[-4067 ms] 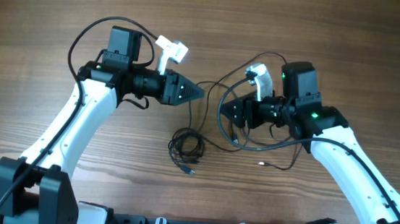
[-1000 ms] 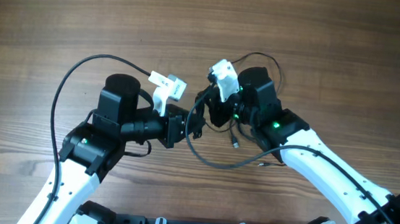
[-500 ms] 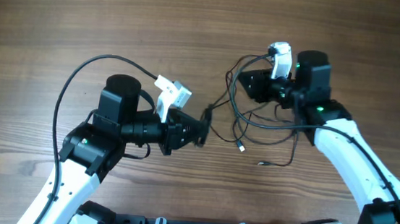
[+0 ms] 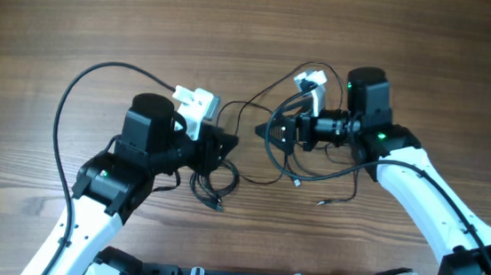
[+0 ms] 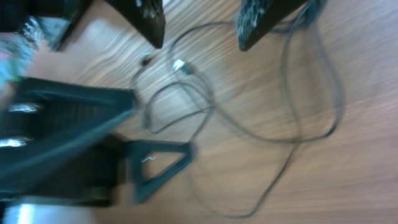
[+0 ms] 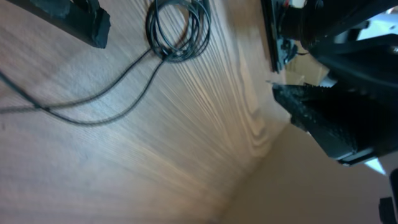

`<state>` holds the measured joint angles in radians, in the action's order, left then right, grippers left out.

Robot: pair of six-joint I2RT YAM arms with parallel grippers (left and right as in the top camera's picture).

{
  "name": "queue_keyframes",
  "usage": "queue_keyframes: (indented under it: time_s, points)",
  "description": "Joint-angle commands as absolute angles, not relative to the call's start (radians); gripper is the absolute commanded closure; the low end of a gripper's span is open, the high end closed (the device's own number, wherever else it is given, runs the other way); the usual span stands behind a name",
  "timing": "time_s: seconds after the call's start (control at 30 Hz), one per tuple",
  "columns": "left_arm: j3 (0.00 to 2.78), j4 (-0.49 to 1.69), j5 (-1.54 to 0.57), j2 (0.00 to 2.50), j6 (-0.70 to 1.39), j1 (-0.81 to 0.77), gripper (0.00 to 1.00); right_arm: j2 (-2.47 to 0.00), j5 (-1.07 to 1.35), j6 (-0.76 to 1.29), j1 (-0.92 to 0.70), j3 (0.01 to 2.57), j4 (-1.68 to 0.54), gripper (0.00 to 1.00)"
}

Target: Untangle cables

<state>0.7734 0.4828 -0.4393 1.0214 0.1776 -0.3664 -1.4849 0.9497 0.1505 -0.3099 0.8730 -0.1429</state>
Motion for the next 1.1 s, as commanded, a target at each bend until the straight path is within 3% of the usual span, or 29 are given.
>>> queue_keyframes:
  time_s: [0.0, 0.1, 0.17, 0.2, 0.23, 0.3, 0.43, 0.5, 0.57, 0.63, 0.7, 1.07]
  points:
    - [0.782, 0.599, -0.149, 1.024, 0.422, -0.361, 0.52, -1.496, 0.776, 0.172, -0.350, 0.869, -0.196, 0.00]
    - [0.781, 0.695, -0.148, 1.063, 0.585, -0.363, 0.42, -1.496, 0.665, 0.187, -0.368, 0.869, -0.249, 0.00]
    - [0.780, 0.733, -0.208, 1.095, 0.612, -0.371, 0.22, -1.496, 0.654, 0.187, -0.371, 0.869, -0.260, 0.00]
    - [0.775, 0.748, -0.245, 1.114, 0.611, -0.377, 0.18, -1.496, 0.654, 0.188, -0.371, 0.869, -0.263, 0.01]
    - [0.769, 0.749, -0.254, 1.131, 0.611, -0.384, 0.20, -1.496, 0.654, 0.196, -0.371, 0.869, -0.263, 0.00]
    - [0.763, 0.750, -0.254, 1.166, 0.628, -0.393, 0.40, -1.496, 0.653, 0.211, -0.371, 0.869, -0.263, 0.01]
    - [0.763, 0.753, -0.255, 1.257, 0.838, -0.397, 0.64, -1.496, 0.654, 0.213, -0.373, 0.869, -0.275, 0.01]
    - [0.763, 0.751, -0.255, 1.305, 0.854, -0.405, 0.71, -1.496, 0.654, 0.212, -0.373, 0.869, -0.280, 0.01]
    - [0.763, 0.753, -0.254, 1.364, 0.854, -0.414, 0.70, -1.496, 0.653, 0.212, -0.373, 0.869, -0.285, 0.01]
    - [0.763, 0.753, -0.254, 1.408, 0.853, -0.418, 0.59, -1.496, 0.653, 0.211, -0.373, 0.869, -0.289, 0.01]
    - [0.763, 0.752, -0.253, 1.445, 0.854, -0.417, 0.59, -1.496, 0.650, 0.210, -0.373, 0.869, -0.295, 0.01]
    - [0.763, 0.746, -0.244, 1.523, 0.854, -0.417, 0.71, -1.496, 0.650, 0.209, -0.373, 0.869, -0.302, 0.00]
